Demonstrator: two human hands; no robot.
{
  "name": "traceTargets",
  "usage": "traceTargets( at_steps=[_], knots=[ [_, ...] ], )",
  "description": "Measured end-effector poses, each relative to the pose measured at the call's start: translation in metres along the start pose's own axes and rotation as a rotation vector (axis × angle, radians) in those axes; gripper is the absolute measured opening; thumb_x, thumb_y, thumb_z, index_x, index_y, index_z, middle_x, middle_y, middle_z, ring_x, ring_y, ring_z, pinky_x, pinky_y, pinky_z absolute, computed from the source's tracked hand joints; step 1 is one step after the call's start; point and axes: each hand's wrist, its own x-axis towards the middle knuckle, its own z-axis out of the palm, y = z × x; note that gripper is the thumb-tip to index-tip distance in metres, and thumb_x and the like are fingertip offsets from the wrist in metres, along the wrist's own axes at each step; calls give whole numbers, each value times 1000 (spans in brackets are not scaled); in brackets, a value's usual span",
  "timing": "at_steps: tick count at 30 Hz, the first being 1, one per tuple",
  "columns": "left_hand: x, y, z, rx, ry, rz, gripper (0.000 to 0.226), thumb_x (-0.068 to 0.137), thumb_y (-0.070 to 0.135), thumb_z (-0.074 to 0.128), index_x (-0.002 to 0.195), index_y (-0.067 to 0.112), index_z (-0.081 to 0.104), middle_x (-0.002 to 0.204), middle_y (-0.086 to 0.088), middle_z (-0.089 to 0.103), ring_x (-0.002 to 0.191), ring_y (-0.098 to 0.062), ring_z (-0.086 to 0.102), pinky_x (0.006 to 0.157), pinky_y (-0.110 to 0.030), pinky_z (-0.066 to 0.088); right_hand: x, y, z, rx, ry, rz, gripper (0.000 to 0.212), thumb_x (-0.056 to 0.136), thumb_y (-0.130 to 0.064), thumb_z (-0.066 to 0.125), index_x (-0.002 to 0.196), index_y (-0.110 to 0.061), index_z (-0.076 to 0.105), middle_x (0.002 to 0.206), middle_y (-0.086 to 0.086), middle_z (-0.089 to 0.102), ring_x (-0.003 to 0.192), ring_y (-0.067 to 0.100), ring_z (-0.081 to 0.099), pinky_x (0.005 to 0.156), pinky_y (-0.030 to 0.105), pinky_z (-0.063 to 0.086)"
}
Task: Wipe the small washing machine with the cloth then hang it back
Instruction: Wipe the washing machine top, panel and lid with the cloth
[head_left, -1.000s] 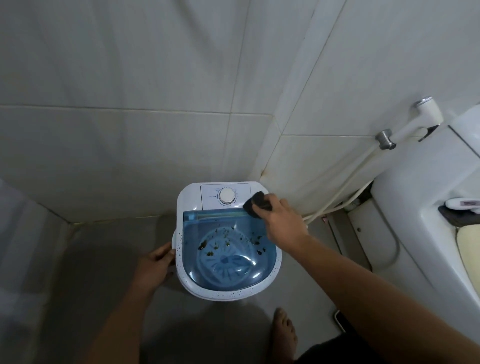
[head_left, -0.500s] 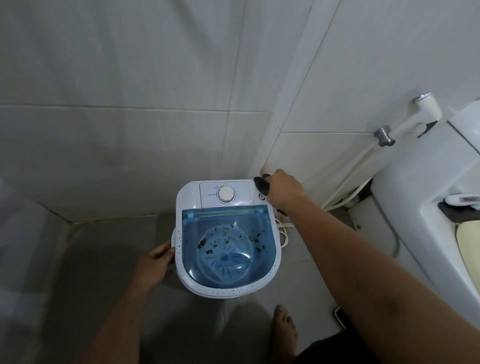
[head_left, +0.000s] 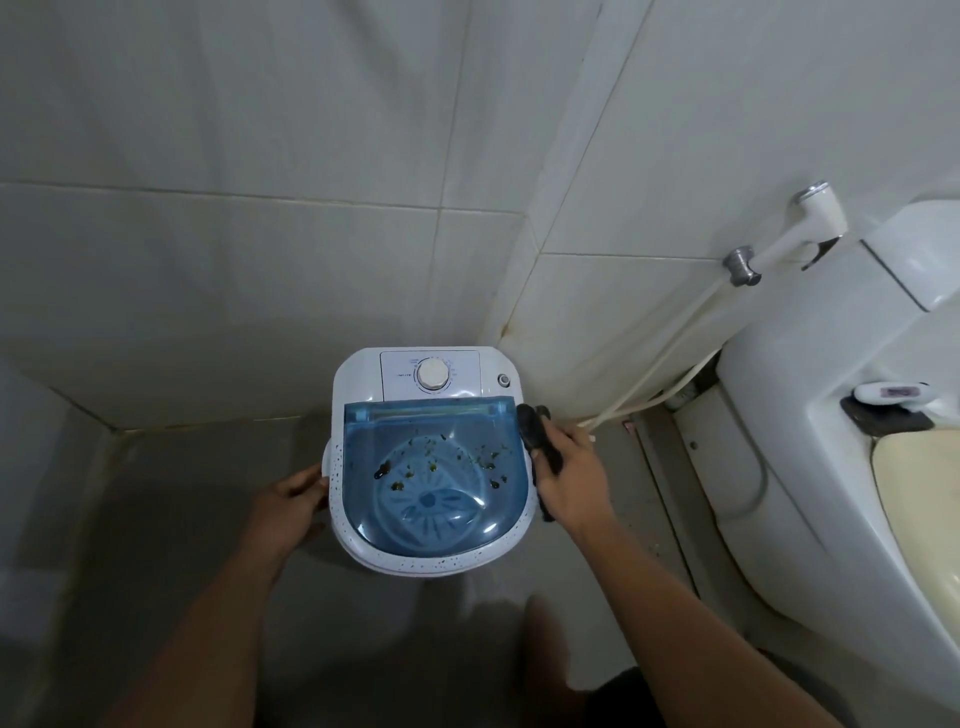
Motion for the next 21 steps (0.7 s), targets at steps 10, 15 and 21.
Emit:
traceTargets(
  at_steps=[10,15,21],
  knots=[
    [1,0,5,-25,18,-16,37,98,21,61,135,20,61,109,-8,70,106,-27,64,96,-42,49,90,-34,-22,195,96,70,49,93,-12,59,138,-29,61,124,8,62,105,18,63,106,36,50],
    [-2,2,7,-39,28,-14,28,98,21,61,126,23,65,98,-1,71,101,-23,66,101,-44,49,103,-43,-5,214,-57,47,43,93,-9,61,131,-28,68,115,2,74,74,3,63,62,3,43],
    [-6,4,8,-70,23,-6,32,98,21,61,130,21,64,96,0,71,95,-21,66,99,-43,50,63,-28,17,326,74,102,40,99,-13,58,137,-25,63,127,3,54,114,11,54,104,15,35]
  ],
)
